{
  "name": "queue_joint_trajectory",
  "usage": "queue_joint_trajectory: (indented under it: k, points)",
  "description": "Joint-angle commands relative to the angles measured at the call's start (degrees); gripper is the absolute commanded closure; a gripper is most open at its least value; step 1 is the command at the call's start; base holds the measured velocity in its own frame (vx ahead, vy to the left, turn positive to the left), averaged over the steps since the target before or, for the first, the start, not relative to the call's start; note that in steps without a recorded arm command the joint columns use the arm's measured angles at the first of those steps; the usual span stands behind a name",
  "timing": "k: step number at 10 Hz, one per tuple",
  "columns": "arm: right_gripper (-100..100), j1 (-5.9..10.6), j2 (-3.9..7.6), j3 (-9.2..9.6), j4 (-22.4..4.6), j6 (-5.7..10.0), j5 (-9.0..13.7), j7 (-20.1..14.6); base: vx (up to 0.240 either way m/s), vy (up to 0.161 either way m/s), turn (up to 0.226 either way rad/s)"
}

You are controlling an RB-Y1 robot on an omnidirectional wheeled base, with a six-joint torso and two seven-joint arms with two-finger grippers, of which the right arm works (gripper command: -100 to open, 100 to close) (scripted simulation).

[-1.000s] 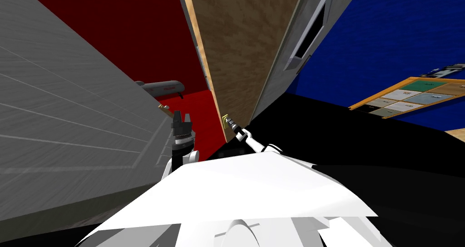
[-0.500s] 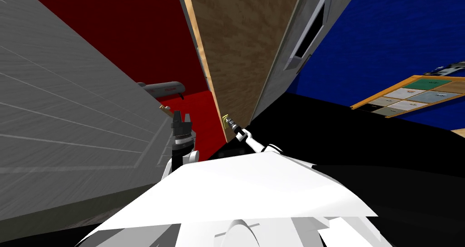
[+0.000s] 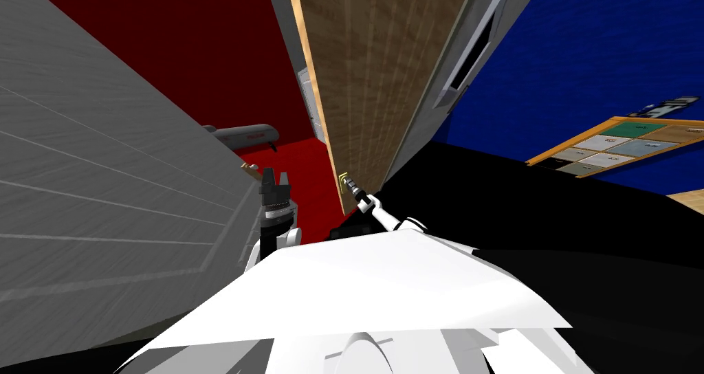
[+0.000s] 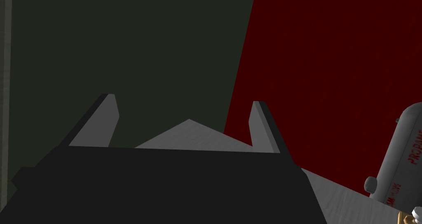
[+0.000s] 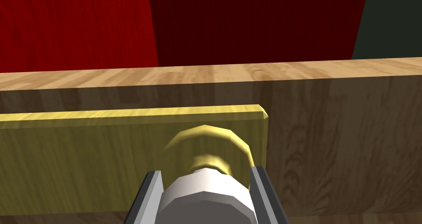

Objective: Push the door open

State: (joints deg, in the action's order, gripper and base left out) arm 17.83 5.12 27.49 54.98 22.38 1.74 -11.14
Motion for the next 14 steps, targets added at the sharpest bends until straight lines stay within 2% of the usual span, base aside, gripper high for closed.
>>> queue_joint_trajectory:
  k: [1,4,14]
  points:
    - [100,-0.5,0.6,-0.85,1.7,-0.42,0.0,0.4,0.109,0.114,-0.027]
    - [100,-0.4,0.23,-3.58,1.0,-0.56,0.1,1.9,0.111,0.149,-0.059]
    - [100,-0.15,-1.11,-9.8,-0.6,-0.87,0.4,5.1,0.094,0.11,-0.056]
